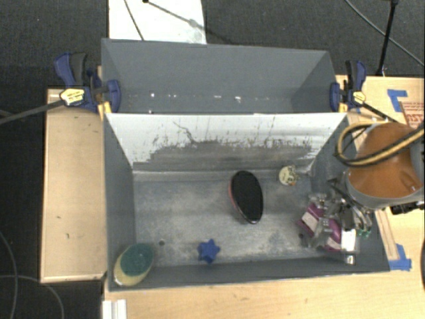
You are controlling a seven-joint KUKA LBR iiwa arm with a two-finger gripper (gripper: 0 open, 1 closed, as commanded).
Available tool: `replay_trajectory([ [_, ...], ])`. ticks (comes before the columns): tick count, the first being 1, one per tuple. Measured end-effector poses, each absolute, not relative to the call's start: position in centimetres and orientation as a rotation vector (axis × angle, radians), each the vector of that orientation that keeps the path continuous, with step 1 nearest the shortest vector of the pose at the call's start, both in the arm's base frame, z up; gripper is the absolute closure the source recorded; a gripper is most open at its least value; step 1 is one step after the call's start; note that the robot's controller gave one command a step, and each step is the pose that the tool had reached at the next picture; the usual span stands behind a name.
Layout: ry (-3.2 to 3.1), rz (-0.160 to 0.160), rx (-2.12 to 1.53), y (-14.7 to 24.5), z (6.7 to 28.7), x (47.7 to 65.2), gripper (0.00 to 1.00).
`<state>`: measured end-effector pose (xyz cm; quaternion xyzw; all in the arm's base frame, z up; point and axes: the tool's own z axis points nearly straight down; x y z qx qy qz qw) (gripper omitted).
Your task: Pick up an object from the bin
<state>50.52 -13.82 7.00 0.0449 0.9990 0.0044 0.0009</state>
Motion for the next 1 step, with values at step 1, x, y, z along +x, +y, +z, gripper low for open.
replay_trajectory([
  [1, 3.137, 0.014, 0.141, -13.82, 7.00, 50.52, 1.00],
])
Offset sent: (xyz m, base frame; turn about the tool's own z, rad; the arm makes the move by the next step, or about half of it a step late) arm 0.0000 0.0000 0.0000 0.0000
